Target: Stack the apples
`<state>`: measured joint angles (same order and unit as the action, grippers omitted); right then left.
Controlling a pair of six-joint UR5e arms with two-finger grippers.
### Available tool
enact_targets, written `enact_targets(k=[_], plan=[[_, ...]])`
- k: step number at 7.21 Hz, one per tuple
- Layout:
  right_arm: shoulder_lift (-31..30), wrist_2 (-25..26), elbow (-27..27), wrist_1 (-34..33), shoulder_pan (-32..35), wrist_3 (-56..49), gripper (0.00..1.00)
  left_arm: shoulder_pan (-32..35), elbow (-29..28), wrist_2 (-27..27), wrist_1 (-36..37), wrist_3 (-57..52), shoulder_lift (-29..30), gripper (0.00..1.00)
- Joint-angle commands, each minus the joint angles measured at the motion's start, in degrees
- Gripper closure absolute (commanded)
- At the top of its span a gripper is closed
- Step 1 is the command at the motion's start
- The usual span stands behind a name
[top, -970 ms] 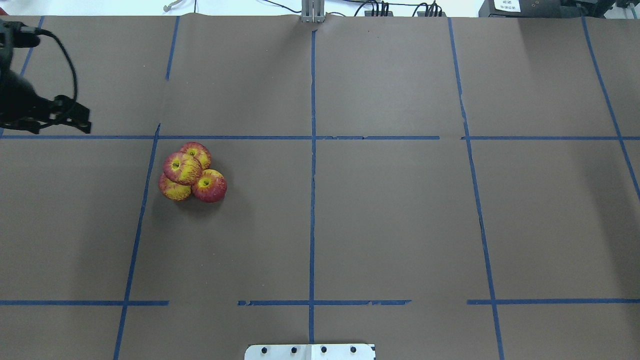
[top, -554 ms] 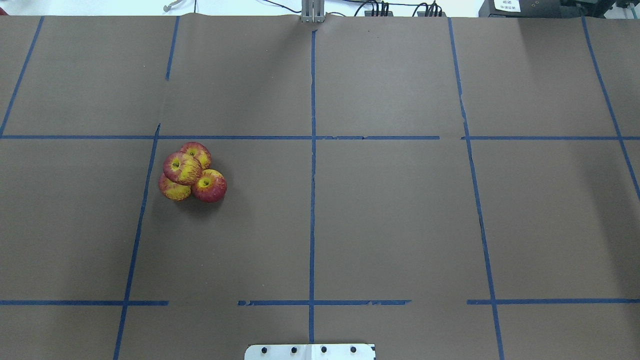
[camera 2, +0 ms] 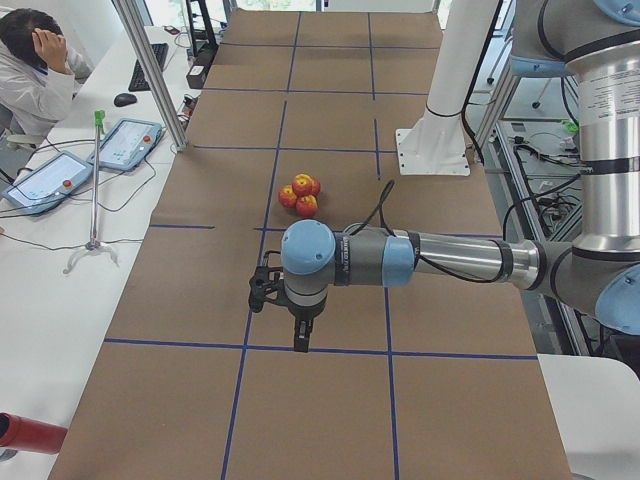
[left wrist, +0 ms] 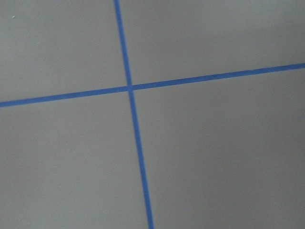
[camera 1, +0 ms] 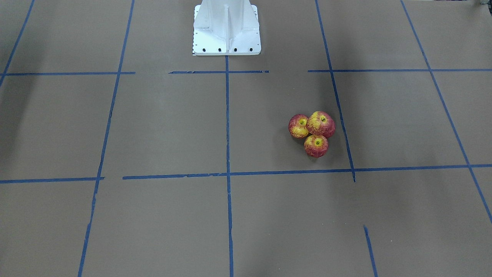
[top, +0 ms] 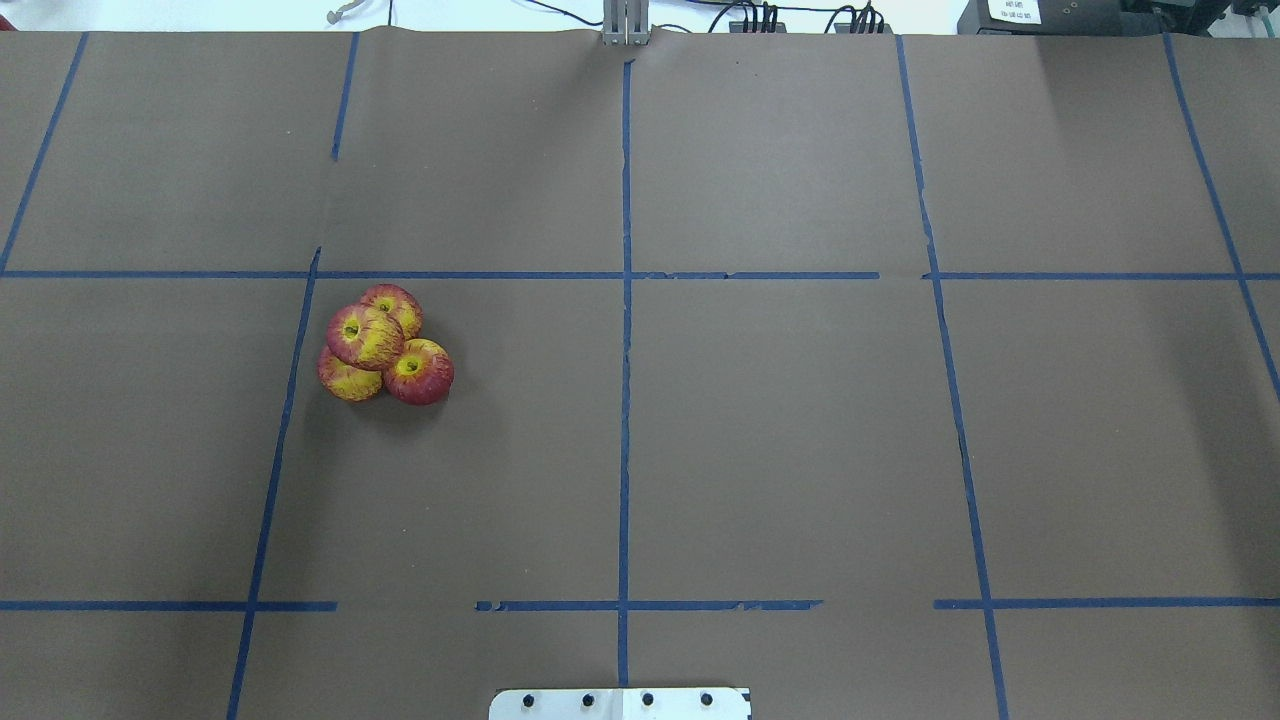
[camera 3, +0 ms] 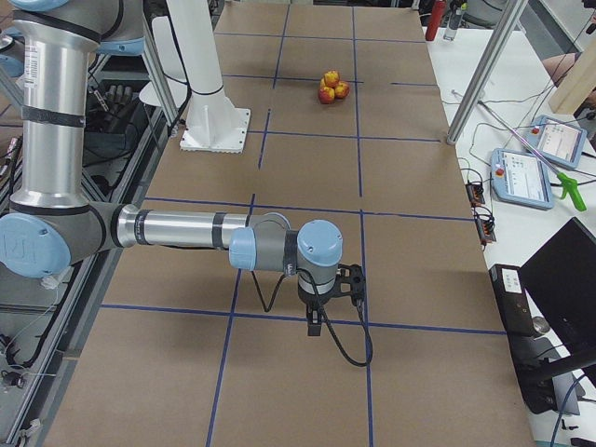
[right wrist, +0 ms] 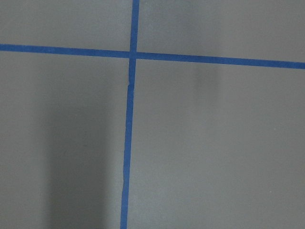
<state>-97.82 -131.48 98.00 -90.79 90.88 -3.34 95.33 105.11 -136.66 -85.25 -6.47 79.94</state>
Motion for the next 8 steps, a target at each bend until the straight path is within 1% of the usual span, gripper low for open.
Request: enact_targets(k=[1, 8], plan=[[0.0, 0.0, 0.0, 0.0, 0.0, 0.0, 0.00, 0.5, -0.7, -0.4, -0.3, -0.2, -0.6, 0.00], [0.0, 0.0, 0.0, 0.0, 0.0, 0.0, 0.00, 0.4, -2.4, -0.5, -0.4, -0.4, -0.7, 0.00]])
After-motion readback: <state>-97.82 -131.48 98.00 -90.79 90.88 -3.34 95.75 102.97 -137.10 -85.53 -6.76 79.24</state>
